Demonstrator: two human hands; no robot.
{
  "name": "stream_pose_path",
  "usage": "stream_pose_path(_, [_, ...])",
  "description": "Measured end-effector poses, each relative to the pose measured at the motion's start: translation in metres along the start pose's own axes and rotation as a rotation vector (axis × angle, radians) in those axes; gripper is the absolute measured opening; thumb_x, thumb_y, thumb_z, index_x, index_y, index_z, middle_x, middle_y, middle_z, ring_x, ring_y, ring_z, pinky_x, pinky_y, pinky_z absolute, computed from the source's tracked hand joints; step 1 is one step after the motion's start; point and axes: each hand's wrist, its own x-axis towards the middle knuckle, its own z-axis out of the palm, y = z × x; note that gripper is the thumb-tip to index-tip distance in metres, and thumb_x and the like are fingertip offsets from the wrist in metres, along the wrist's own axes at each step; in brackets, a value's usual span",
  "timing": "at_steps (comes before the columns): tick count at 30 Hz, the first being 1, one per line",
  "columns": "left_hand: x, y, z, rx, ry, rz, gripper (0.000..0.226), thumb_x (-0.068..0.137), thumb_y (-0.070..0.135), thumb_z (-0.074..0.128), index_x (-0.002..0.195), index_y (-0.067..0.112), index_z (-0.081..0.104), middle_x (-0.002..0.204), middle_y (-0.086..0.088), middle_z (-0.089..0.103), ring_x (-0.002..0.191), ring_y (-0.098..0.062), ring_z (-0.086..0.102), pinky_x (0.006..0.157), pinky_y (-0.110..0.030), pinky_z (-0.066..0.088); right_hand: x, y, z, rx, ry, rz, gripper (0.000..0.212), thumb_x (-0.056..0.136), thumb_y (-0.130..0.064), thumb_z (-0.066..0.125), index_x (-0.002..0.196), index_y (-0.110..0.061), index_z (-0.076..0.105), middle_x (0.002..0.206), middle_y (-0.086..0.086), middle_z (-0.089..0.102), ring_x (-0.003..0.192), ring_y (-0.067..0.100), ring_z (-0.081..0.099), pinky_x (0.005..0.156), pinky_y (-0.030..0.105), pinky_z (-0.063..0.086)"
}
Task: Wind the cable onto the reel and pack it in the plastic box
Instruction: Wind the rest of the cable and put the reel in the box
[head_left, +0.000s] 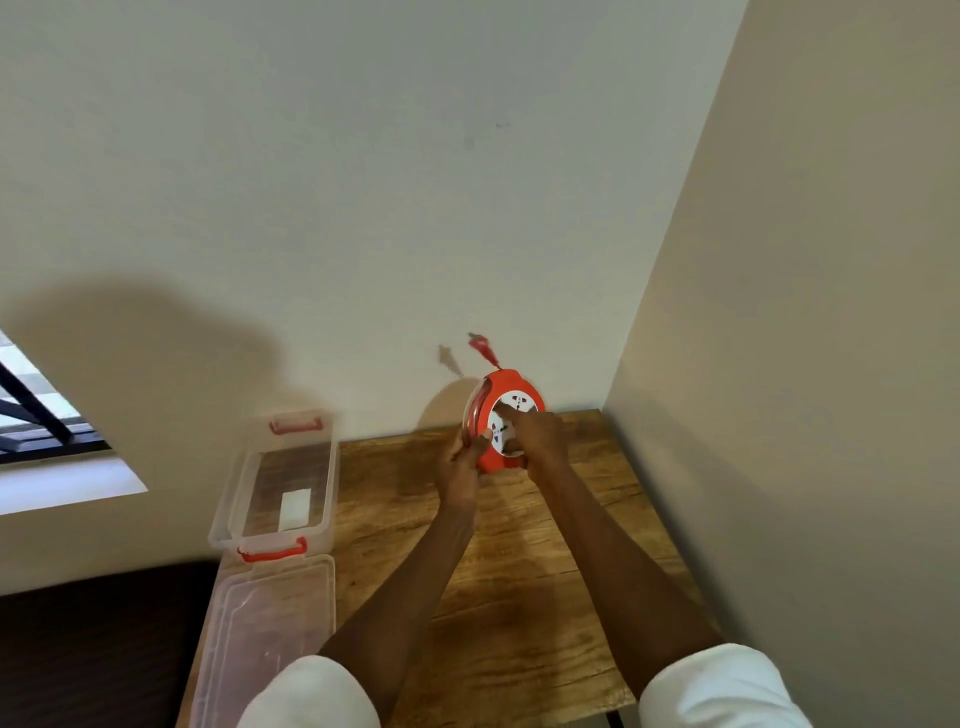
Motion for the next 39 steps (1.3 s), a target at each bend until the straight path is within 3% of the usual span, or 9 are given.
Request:
stream_pose_path(3, [0.002,0.002,-0.003,0.071,-0.023,0.045,0.041,0.089,0.031,0.074,0.128,0.025,0.065,0.118,0.000,0.074,0.106,-0.023,0.072,0.090,-0.043,0.060,-0.004,0.004,0.002,0.387,-0.083,0.185,0.068,0.083,-0.041,0.080,0.133,-0.005,0.051,0.119,0.016,0.068,0.070,0.022,0.067,0.046,0.024,0.049])
stream_pose_path(8, [0.007,0.013,-0.010,0.113,-0.058,0.069,0.038,0.087,0.034,0.075,0.124,0.028,0.067,0.114,0.004,0.075,0.101,-0.019,0.074,0.081,-0.034,0.062,-0.003,0.003,0.001,0.357,-0.122,0.194,0.067,0.083,-0.047,0.078,0.131,-0.008,0.051,0.118,0.019,0.070,0.082,0.027,0.073,0.045,0.024,0.052])
stream_pose_path(11, [0.011,0.015,-0.013,0.037,-0.055,0.012,0.033,0.088,0.030,0.074,0.121,0.026,0.068,0.115,-0.002,0.075,0.101,-0.023,0.074,0.082,-0.040,0.062,-0.005,0.000,-0.002,0.238,-0.152,0.126,0.056,0.086,-0.047,0.075,0.121,-0.007,0.056,0.101,0.017,0.076,0.066,0.023,0.072,0.043,0.023,0.049])
stream_pose_path(15, [0.018,0.021,-0.030,0.004,-0.028,-0.084,0.044,0.092,0.029,0.070,0.133,0.019,0.061,0.121,-0.006,0.072,0.107,-0.028,0.070,0.091,-0.051,0.059,0.000,0.004,-0.014,-0.181,-0.064,-0.168,0.039,0.090,-0.041,0.066,0.115,-0.012,0.071,0.087,0.008,0.079,0.079,0.025,0.075,0.067,0.033,0.057])
stream_pose_path(19, [0.023,0.031,-0.057,0.021,-0.022,-0.171,0.045,0.092,0.029,0.068,0.133,0.012,0.060,0.123,-0.012,0.070,0.113,-0.032,0.066,0.097,-0.054,0.054,0.007,0.003,-0.033,-0.428,0.127,-0.422,0.031,0.094,-0.041,0.063,0.115,-0.020,0.069,0.110,-0.002,0.073,0.098,0.019,0.068,0.090,0.038,0.056])
stream_pose_path(24, [0.017,0.038,-0.086,0.045,-0.066,-0.212,0.039,0.090,0.022,0.069,0.126,0.008,0.064,0.106,-0.011,0.076,0.093,-0.030,0.070,0.065,-0.040,0.061,0.010,0.006,-0.030,-0.438,-0.132,-0.429,0.046,0.097,-0.051,0.059,0.135,-0.025,0.057,0.124,-0.001,0.066,0.105,0.016,0.063,0.097,0.042,0.054])
stream_pose_path(30, [0.007,0.033,-0.105,0.202,-0.117,-0.261,0.046,0.083,0.031,0.074,0.123,0.009,0.065,0.108,-0.015,0.072,0.086,-0.027,0.065,0.064,-0.035,0.053,-0.001,0.009,-0.001,-0.367,-0.353,-0.495,0.035,0.104,-0.036,0.051,0.135,-0.025,0.061,0.112,0.004,0.074,0.099,0.023,0.071,0.090,0.044,0.059])
stream_pose_path(34, [-0.001,0.033,-0.122,0.214,-0.084,-0.270,0.039,0.089,0.029,0.067,0.124,0.013,0.064,0.113,-0.014,0.071,0.093,-0.029,0.065,0.063,-0.032,0.054,-0.007,0.016,0.011,-0.384,-0.440,-0.543,0.034,0.106,-0.036,0.046,0.137,-0.032,0.058,0.092,-0.002,0.076,0.081,0.016,0.072,0.068,0.021,0.058])
stream_pose_path(39, [-0.004,0.037,-0.146,0.229,-0.002,-0.231,0.037,0.090,0.028,0.068,0.123,0.013,0.067,0.112,-0.014,0.073,0.098,-0.033,0.066,0.066,-0.034,0.054,-0.006,0.017,0.032,-0.351,-0.587,-0.441,0.032,0.102,-0.032,0.056,0.134,-0.037,0.056,0.100,0.002,0.076,0.090,0.024,0.074,0.075,0.038,0.062])
